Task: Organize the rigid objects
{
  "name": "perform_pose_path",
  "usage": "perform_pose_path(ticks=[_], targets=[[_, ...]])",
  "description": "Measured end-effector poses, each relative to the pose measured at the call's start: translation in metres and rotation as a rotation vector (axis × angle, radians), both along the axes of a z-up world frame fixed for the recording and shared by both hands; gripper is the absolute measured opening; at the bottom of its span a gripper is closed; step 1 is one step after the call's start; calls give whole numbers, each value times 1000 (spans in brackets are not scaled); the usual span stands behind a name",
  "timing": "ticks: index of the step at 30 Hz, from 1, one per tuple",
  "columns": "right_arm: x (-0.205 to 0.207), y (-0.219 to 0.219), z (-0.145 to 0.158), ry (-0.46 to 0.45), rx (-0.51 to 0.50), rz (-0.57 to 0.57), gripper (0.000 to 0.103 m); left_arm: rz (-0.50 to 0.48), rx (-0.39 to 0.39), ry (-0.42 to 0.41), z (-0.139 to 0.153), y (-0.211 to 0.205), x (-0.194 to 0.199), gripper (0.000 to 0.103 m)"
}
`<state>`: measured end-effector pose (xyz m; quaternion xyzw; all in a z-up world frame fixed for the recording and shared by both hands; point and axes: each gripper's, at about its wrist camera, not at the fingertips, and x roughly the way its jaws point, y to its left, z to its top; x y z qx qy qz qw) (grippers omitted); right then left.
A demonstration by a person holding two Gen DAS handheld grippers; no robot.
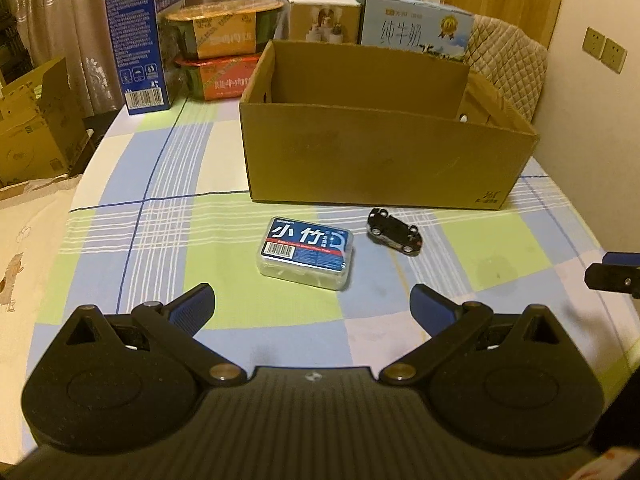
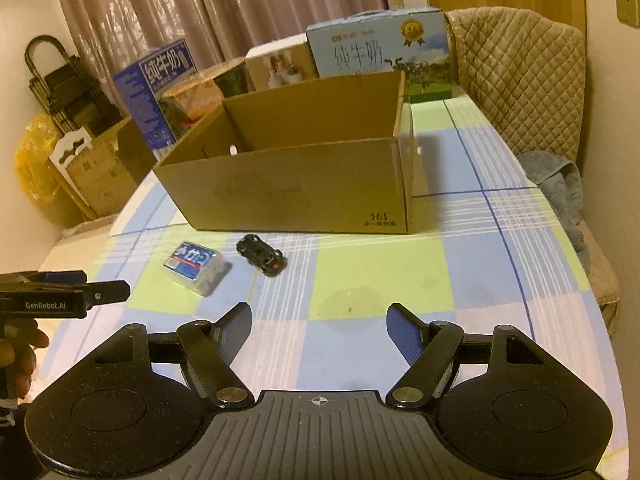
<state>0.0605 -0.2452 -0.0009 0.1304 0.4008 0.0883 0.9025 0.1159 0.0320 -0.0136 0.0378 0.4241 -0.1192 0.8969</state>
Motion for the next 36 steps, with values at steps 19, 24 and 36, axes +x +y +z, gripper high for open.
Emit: perform_pose_path(ticks=[19, 24, 36], targets=[[73, 25, -66, 45, -17, 92, 72, -168, 80, -101, -74, -27, 70, 97], [85, 28, -81, 59, -15, 95, 72, -168, 98, -61, -88, -28, 82, 91], [99, 51, -90, 65, 22, 94, 71, -136, 75, -16, -94, -25, 96, 84]])
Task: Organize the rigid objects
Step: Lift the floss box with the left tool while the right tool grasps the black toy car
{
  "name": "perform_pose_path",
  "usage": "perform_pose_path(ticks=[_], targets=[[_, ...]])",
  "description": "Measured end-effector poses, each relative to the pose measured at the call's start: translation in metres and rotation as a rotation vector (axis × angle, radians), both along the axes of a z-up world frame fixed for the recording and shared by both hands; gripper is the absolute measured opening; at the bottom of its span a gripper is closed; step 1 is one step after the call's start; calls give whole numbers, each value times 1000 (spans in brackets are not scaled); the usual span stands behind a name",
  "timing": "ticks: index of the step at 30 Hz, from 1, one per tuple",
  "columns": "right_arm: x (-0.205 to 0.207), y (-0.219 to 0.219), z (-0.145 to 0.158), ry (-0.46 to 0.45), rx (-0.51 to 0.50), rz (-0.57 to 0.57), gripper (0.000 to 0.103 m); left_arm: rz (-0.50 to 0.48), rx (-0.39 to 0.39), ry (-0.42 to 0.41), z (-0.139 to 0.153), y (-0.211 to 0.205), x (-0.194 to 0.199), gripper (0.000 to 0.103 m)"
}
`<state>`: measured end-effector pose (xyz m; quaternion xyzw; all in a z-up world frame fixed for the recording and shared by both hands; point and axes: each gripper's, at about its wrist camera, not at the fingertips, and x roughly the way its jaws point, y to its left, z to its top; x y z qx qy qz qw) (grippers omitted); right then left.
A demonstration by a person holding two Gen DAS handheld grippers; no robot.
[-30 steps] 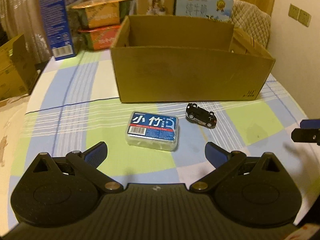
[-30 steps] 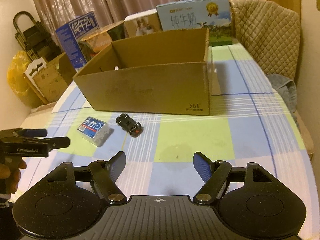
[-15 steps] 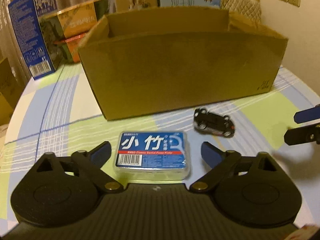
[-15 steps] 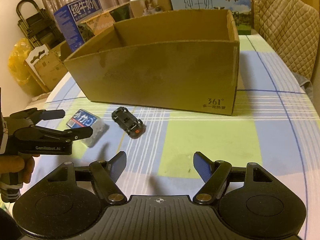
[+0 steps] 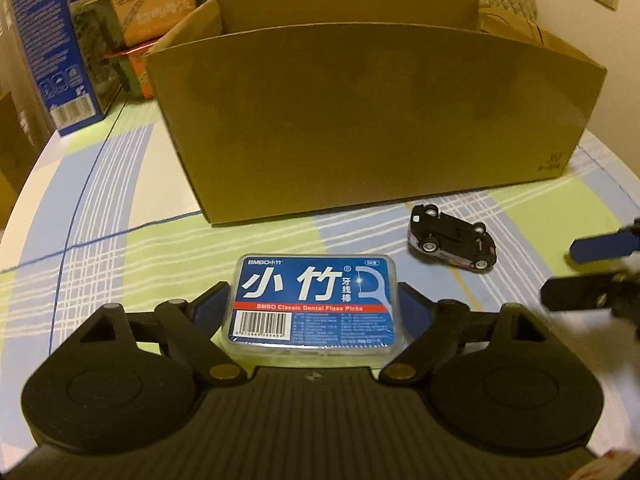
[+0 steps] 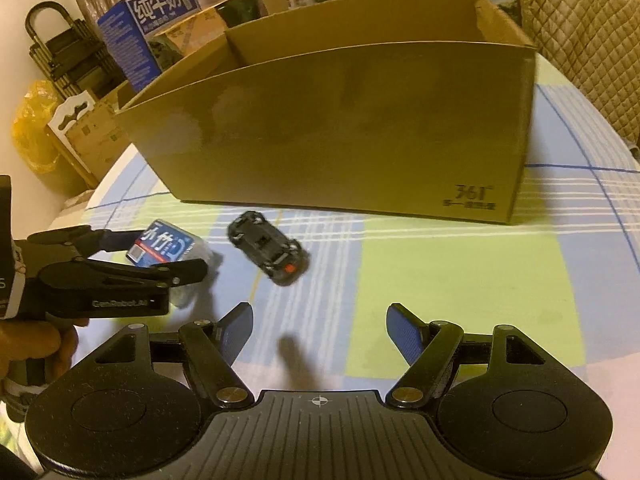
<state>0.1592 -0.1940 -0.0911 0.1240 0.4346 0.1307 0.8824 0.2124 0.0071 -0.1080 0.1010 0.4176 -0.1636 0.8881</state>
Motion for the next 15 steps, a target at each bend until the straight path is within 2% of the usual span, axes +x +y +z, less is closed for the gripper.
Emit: perform_pose_path(ticks=[2, 6, 10, 12, 15], targets=[[2, 8, -1, -3, -7, 16, 69, 21, -22, 11, 2, 4, 1, 84], [10, 22, -6, -1, -30, 31, 54, 75, -34, -3, 7, 14, 3, 84], [17, 32, -10, -20, -40, 35, 46, 106, -56, -8, 11, 22, 5, 84], [21, 37, -11, -25, -41, 43, 39, 118, -56, -9, 12, 24, 6, 84], [26, 47, -14, -50, -86, 61, 31, 148, -74, -10, 13, 30, 7, 84]])
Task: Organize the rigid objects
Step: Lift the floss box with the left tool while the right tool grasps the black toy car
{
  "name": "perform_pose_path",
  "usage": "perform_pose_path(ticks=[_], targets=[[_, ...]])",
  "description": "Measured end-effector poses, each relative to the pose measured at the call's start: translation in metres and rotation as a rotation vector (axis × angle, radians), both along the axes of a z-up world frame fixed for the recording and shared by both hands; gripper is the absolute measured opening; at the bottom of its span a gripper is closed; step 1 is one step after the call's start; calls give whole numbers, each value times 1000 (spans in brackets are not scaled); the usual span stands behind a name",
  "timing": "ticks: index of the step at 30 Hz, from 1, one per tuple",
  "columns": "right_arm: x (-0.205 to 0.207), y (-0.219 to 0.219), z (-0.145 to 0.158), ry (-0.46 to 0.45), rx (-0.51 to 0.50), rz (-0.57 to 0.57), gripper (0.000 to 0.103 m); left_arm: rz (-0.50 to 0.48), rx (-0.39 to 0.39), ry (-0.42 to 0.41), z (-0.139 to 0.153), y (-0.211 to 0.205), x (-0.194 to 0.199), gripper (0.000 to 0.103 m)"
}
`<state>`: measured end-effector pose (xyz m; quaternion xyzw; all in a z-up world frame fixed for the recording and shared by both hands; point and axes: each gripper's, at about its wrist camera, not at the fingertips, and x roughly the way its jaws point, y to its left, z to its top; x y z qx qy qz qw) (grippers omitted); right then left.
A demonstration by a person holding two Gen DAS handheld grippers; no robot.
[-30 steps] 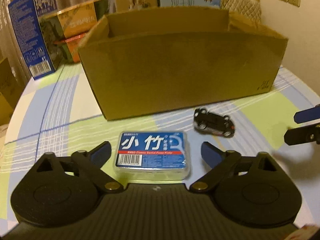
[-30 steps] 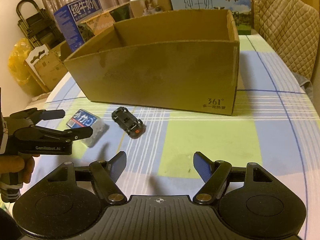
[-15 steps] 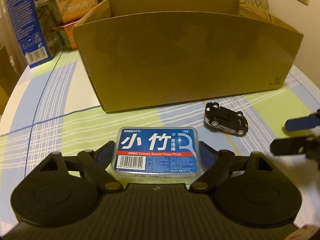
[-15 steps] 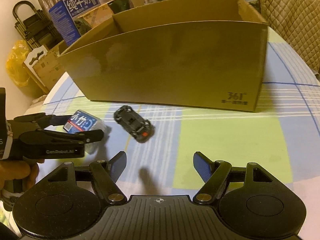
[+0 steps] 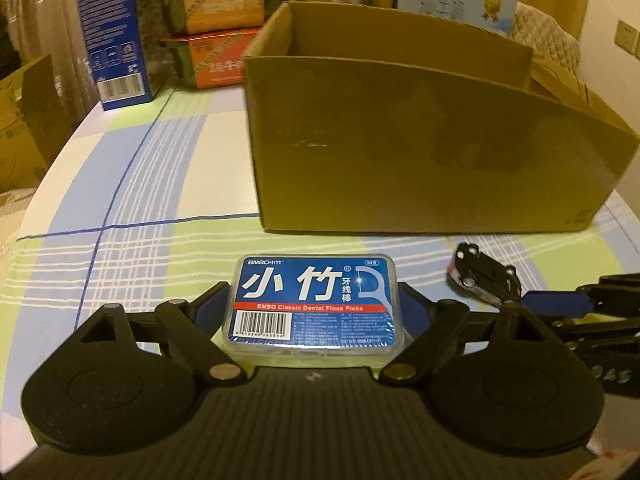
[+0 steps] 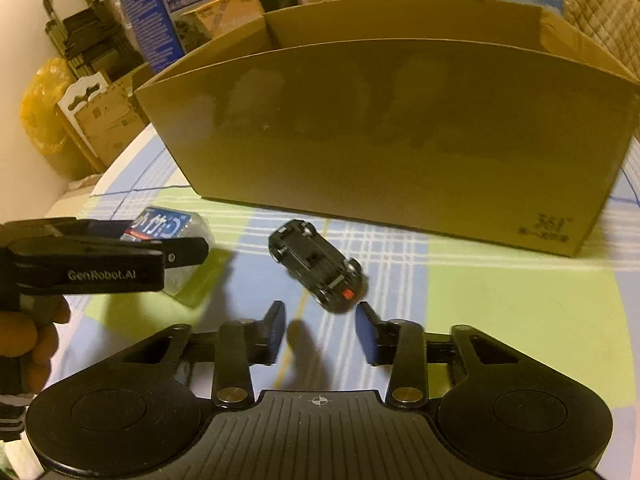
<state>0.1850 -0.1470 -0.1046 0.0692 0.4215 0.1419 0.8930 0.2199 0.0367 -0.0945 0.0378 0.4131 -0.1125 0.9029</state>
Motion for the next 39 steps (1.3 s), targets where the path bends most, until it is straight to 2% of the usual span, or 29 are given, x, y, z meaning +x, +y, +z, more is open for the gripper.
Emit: perform_pose_path(ticks=[3, 5, 9, 14, 16, 18, 25, 27, 29, 35, 39], targets=[[5, 3, -2, -19, -74, -13, 24, 19, -17, -2, 1, 5, 1, 84], [9, 3, -3, -27, -114, -22, 23, 21, -25, -3, 2, 6, 1, 84], [16, -5, -5, -33, -120, -50, 23, 16, -39, -5, 3, 5, 2, 84], [8, -10, 1, -48, -50, -31, 24, 32, -57, -10, 5, 11, 1, 84], [2, -10, 2, -65, -41, 11, 28, 45, -70, -6, 6, 14, 2, 84], [1, -9, -1, -54, -42, 33, 39, 54, -78, -4, 6, 17, 1, 84], [0, -7, 0, -57, -55, 53, 44, 50, -74, 2, 5, 14, 2, 84], [1, -5, 1, -50, -40, 34, 54, 52, -72, 3, 5, 14, 3, 84], [1, -4, 0, -33, -1, 30, 55, 54, -75, 1, 6, 14, 3, 84], [3, 8, -7, -51, -75, 70, 55, 50, -76, 7, 5, 15, 3, 84], [3, 14, -10, -99, -176, 161, 60, 50, -81, 7, 5, 15, 3, 84]])
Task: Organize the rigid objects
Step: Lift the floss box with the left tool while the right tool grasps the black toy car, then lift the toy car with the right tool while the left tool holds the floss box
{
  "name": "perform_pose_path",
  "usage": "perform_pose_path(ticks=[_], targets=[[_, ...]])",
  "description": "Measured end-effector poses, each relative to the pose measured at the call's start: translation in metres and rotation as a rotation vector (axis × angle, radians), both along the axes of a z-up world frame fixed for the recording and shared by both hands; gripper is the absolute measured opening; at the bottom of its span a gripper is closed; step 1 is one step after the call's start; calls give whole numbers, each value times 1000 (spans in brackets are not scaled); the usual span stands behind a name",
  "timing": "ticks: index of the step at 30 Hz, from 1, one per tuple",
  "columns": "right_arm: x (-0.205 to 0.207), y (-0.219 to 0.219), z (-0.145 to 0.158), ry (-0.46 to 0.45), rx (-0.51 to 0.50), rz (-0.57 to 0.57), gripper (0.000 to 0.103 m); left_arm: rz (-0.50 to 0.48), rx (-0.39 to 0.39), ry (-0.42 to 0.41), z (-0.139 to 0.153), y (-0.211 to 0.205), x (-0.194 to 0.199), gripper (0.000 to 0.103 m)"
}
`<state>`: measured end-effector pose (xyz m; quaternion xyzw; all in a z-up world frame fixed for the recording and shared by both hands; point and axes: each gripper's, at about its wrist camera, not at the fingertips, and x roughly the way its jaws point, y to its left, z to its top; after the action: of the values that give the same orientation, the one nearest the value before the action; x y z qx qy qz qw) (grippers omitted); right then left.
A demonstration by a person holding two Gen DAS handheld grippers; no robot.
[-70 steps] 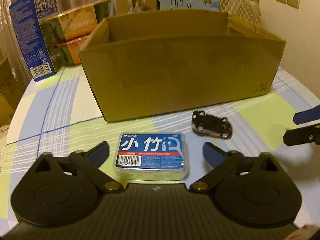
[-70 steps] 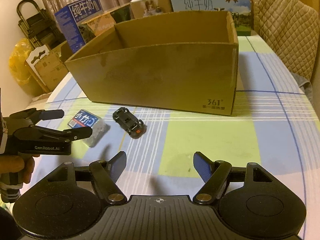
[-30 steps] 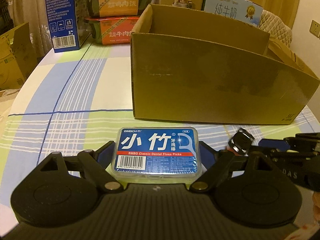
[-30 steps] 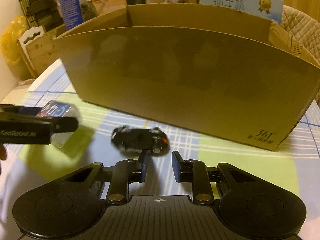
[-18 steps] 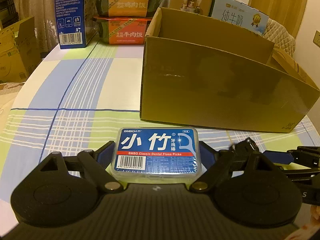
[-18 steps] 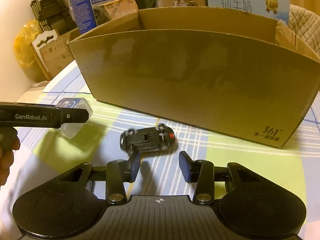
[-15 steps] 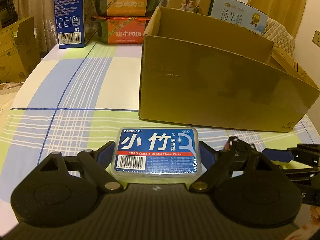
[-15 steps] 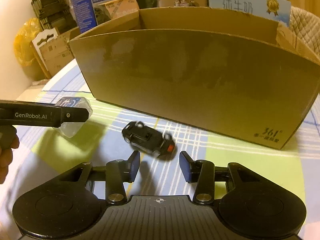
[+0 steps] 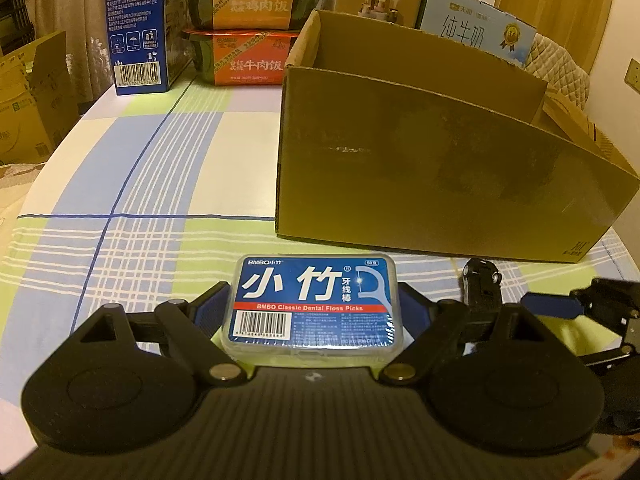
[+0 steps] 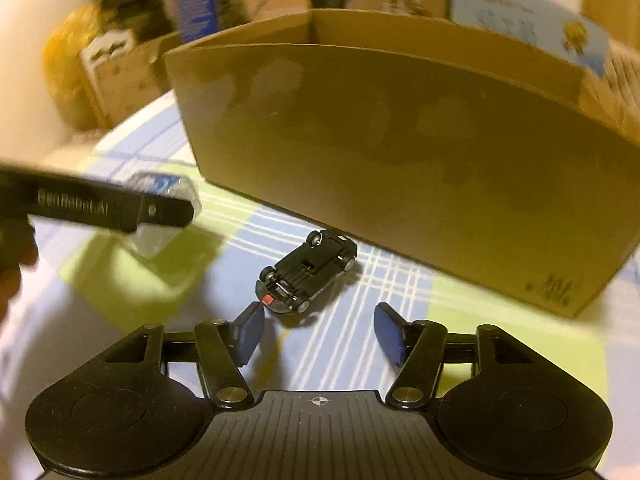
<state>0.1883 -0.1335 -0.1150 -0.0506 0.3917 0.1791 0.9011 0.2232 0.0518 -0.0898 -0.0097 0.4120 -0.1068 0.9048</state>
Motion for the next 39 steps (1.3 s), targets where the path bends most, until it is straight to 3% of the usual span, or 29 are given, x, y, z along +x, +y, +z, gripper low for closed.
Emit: perform_pose_path(ticks=[10, 15, 23, 25, 26, 39], targets=[[11, 6, -7, -90, -103, 206, 64, -7, -3, 6, -2, -1, 1, 84], [26, 10, -9, -85, -115, 259, 73, -21, -6, 9, -2, -3, 1, 84], [45, 3, -12, 4, 8, 207, 73, -33, -3, 13, -4, -4, 3, 84], [45, 1, -12, 8, 35, 183, 69, -32, -4, 13, -4, -4, 3, 84], [44, 2, -11, 3, 39, 174, 65, -32, -4, 14, -4, -4, 3, 84], [4, -3, 10, -20, 25, 63, 64, -44, -9, 10, -1, -7, -4, 84]])
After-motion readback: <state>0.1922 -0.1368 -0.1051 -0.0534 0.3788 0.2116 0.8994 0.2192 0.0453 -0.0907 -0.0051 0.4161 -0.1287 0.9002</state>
